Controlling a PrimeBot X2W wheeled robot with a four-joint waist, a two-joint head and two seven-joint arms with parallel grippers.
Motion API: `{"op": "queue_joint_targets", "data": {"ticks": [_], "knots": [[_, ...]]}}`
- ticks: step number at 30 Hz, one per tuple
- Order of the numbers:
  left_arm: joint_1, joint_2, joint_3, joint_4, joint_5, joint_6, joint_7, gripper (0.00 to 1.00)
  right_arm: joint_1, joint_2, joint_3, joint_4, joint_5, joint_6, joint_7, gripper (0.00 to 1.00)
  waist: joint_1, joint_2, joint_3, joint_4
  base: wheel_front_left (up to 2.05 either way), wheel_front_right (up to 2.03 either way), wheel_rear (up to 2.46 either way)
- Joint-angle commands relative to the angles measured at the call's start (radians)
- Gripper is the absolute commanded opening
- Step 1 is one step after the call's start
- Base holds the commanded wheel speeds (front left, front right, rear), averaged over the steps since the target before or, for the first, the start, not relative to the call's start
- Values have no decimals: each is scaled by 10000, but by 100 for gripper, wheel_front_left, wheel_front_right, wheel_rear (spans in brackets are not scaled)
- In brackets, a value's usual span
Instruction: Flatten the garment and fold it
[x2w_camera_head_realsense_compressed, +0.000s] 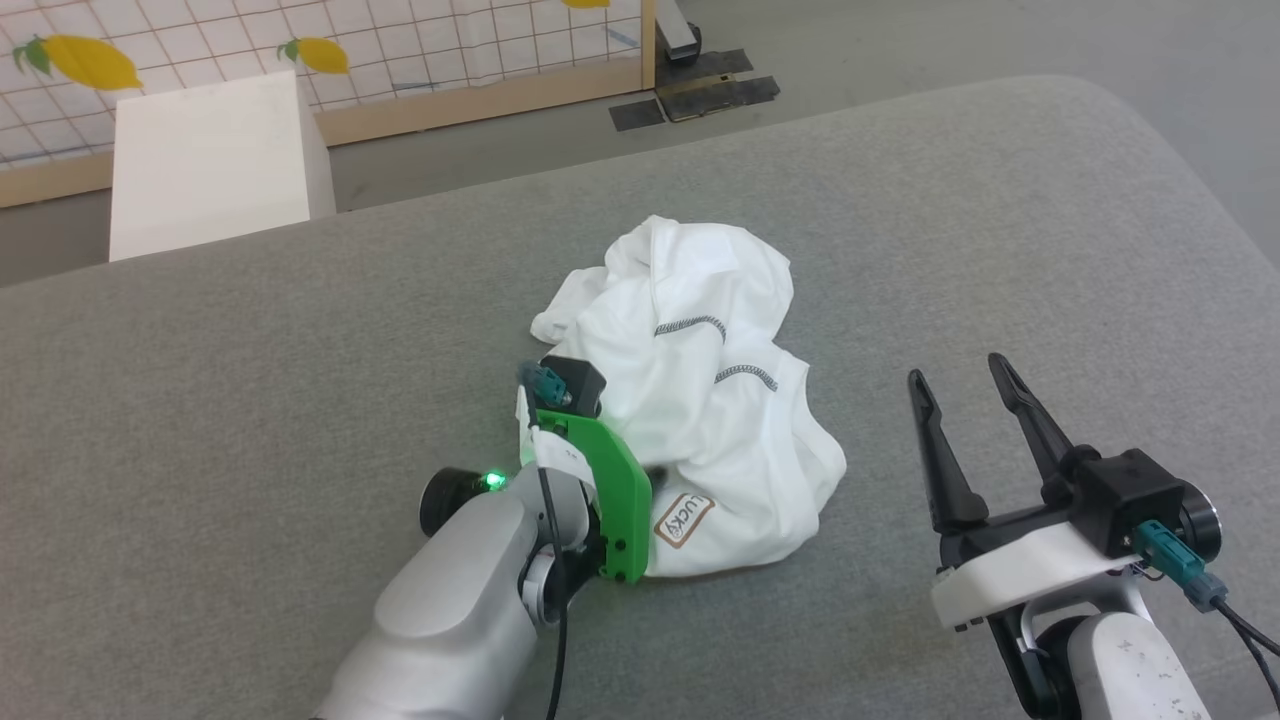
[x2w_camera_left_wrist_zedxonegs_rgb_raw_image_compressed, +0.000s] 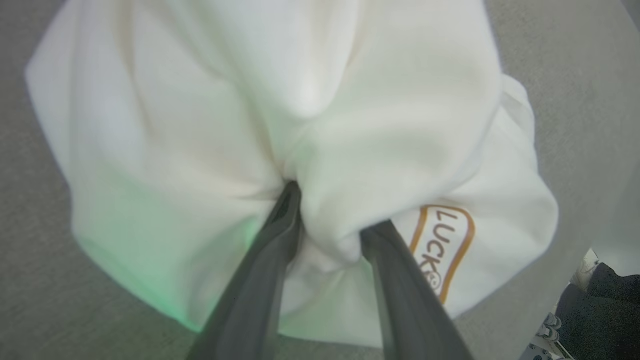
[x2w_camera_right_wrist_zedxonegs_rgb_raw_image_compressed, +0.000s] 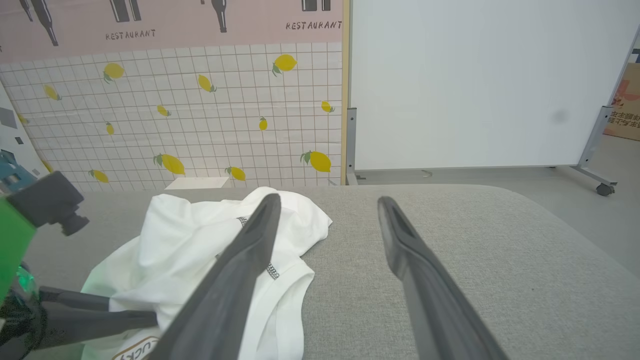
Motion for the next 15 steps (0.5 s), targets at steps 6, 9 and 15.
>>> {"op": "queue_joint_targets", "data": {"ticks": [6, 9, 15], "knots": [[332, 483, 740, -1568, 234, 99, -2698, 100, 204, 1, -184, -133, -108, -17, 69, 100, 1, 0, -122, 418, 0, 0, 0], [555, 870, 1141, -2376, 537, 285, -4195, 100, 240, 1, -291, -214, -143, -17, 114, 100, 1, 0, -151, 638, 0, 0, 0], [1384, 1615, 2049, -3374, 782, 605, -6198, 100, 303, 1, -448, -329, -180, -17, 198, 100, 1, 0, -230, 973, 0, 0, 0]]}}
